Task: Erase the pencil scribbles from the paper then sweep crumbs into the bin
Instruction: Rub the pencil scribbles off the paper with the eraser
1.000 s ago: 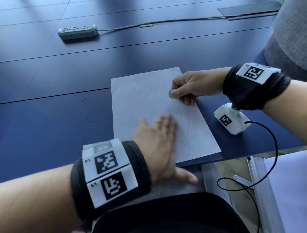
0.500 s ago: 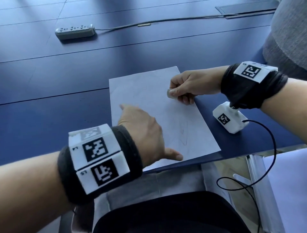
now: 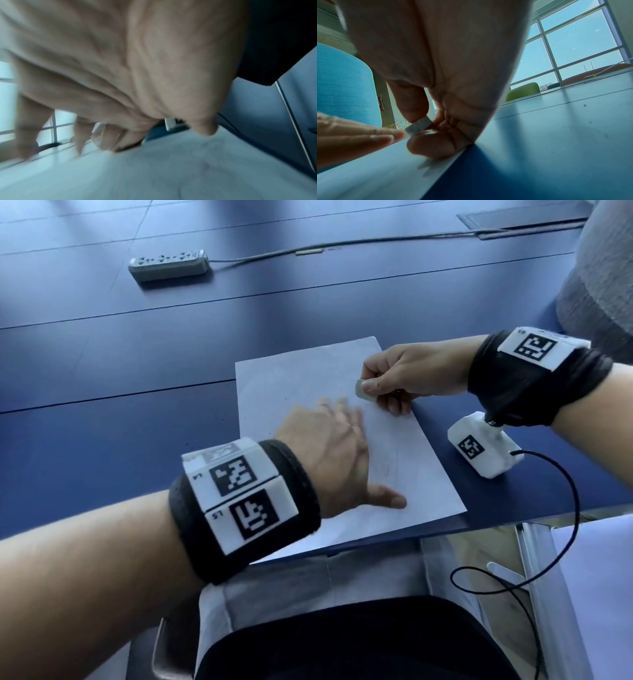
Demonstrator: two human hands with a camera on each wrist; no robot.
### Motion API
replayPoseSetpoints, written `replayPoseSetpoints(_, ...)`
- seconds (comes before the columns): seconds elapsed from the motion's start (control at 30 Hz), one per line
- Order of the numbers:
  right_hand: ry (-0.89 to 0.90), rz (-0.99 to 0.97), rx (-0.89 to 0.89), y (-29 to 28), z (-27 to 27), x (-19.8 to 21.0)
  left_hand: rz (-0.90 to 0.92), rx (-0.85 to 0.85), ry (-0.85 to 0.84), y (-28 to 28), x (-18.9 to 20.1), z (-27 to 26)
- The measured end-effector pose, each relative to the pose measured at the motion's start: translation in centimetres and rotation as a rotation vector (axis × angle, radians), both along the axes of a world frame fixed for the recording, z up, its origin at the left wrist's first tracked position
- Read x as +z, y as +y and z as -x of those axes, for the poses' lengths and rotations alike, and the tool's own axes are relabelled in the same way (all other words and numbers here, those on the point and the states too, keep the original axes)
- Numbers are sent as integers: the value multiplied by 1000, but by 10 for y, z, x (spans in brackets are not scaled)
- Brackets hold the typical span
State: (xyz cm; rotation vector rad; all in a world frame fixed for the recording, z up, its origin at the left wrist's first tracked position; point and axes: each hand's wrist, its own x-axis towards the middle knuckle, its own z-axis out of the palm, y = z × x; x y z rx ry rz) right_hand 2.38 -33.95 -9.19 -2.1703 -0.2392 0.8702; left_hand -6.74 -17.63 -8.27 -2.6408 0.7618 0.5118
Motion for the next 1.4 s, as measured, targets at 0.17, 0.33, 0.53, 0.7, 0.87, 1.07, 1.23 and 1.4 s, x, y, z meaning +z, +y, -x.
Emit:
replayPoseSetpoints(0.17, -9, 2, -1, 0, 1, 1, -148, 96, 154, 39, -5, 20)
replayPoseSetpoints(0.33, -12, 19, 6, 2, 1, 2, -254, 182, 29, 60, 9, 31)
replayPoseSetpoints(0.53, -23, 16, -1, 3, 4, 3, -159, 16, 180, 74, -6, 43)
replayPoseSetpoints(0.7, -23, 35, 4, 2, 3, 3, -269, 167, 89, 83, 6, 44)
replayPoseSetpoints(0.87, -23, 31, -5, 2, 4, 2, -118, -30, 183, 81, -5, 47)
replayPoseSetpoints(1.07, -31, 30, 6, 1, 3, 3, -94, 53, 123, 90, 2, 52)
replayPoseSetpoints(1.23, -40, 31, 3, 1, 3, 2, -153, 93, 145, 89, 4, 52)
replayPoseSetpoints(1.4, -40, 41, 9, 3, 3, 2, 17, -122, 166, 78, 3, 49)
